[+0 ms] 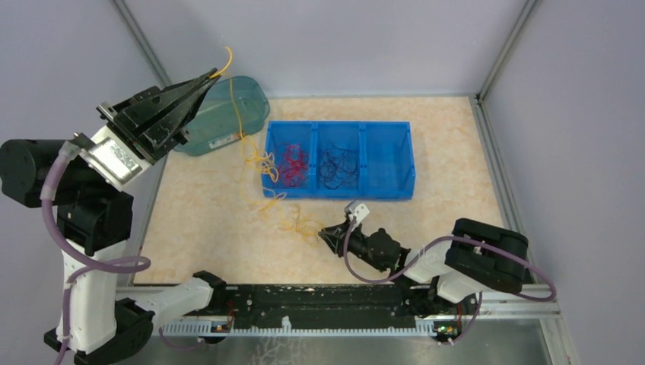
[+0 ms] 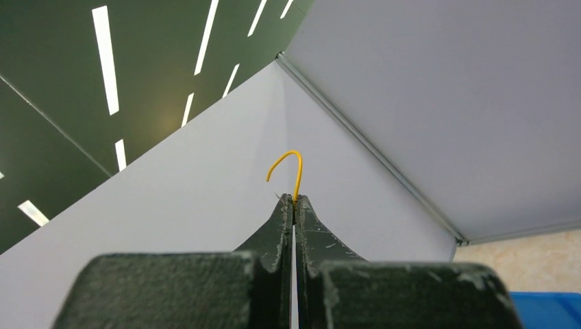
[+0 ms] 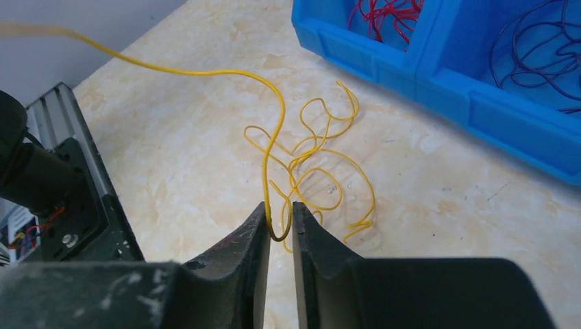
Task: Untangle the cables
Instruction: Untie the cable, then place the cable in the bin.
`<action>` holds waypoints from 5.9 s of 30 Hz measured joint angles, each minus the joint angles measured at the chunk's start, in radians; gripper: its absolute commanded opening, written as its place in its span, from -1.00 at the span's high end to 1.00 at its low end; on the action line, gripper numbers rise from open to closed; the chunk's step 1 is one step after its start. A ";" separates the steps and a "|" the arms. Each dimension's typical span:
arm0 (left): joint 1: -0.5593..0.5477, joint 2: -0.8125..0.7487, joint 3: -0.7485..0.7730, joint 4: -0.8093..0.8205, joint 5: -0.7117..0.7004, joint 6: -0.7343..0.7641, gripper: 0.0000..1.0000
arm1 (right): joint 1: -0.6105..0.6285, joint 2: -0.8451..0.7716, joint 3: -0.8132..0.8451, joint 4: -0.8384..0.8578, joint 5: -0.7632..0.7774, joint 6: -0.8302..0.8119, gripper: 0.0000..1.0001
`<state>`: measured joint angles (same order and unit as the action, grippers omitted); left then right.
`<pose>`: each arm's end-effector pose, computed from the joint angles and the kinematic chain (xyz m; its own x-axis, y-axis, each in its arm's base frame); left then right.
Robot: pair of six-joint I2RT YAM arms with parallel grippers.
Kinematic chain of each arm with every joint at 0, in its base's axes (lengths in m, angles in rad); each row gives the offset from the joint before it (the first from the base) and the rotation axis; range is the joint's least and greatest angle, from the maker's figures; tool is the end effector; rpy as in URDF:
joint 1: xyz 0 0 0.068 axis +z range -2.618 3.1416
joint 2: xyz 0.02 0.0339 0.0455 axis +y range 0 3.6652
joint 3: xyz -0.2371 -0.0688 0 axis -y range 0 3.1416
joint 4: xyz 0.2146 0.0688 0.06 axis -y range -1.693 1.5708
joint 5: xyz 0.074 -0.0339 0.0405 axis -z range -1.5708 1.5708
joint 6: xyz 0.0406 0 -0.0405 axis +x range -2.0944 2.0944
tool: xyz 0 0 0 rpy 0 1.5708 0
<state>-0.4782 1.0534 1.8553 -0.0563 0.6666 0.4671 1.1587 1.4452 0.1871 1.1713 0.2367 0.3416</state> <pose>0.0654 -0.0622 0.5874 0.8823 -0.0587 -0.4671 0.4118 0.5769 0.7054 0.0994 0.2037 0.1532 -0.2998 0.1273 -0.9455 -0.7395 0.5952 0.3146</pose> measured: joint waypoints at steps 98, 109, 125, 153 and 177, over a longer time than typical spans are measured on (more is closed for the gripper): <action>-0.687 -0.168 -0.211 -0.138 -0.827 1.027 1.00 | -0.114 0.022 0.593 -0.192 -0.513 0.112 -0.22; -0.687 -0.162 -0.198 -0.156 -0.827 1.044 1.00 | -0.073 0.074 0.649 -0.167 -0.578 0.079 0.36; -0.687 -0.186 -0.187 -0.350 -0.897 1.134 1.00 | -0.074 -0.088 0.557 -0.305 -0.456 0.009 1.00; -0.703 -0.029 -0.206 -1.084 -1.211 0.510 0.89 | -0.193 -0.719 0.436 -1.089 0.245 -0.057 1.00; 0.131 0.111 -0.343 -0.690 -0.895 0.366 1.00 | -0.964 -0.742 0.463 -1.322 0.273 -0.032 1.00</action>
<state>-0.3473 1.1645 1.5124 -0.7467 -0.2287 0.8330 0.1944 0.7029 0.6506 -0.1505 0.5098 0.3092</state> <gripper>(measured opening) 0.007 0.010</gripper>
